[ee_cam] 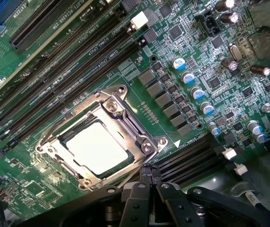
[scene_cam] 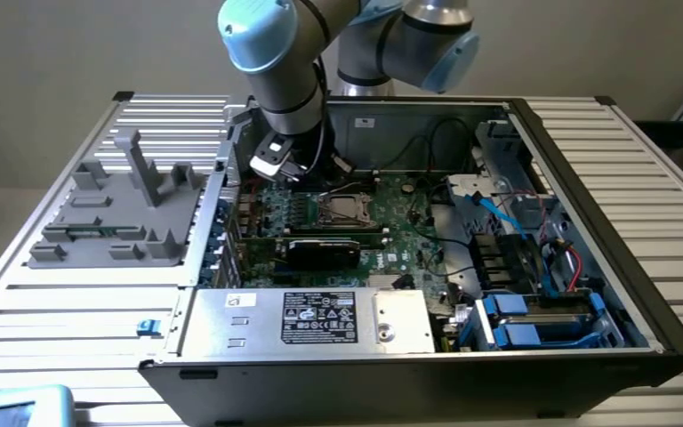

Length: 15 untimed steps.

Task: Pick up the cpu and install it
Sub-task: 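Install the first cpu locking lever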

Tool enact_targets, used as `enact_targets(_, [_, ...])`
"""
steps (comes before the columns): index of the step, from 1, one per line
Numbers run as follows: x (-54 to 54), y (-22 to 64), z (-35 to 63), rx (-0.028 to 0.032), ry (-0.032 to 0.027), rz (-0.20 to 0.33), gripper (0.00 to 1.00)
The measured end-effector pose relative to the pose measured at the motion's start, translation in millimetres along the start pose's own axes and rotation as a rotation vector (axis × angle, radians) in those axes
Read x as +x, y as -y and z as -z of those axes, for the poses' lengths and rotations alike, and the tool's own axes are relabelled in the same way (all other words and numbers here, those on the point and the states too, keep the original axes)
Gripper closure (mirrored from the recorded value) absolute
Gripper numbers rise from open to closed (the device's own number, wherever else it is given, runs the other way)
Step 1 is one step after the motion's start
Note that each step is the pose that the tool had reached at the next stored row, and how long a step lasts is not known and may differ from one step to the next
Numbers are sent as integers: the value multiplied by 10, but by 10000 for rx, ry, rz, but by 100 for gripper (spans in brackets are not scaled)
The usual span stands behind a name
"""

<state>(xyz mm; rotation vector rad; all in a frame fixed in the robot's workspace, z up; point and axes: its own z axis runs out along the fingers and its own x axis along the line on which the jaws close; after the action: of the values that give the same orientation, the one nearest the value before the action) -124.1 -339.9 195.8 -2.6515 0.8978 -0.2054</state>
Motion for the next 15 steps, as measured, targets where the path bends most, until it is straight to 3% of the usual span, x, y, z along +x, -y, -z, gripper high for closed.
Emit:
enact_targets(9, [-7, -23, 22, -12, 1, -6, 89])
enact_targets(15, [-24, -33, 23, 43, 31, -32, 89])
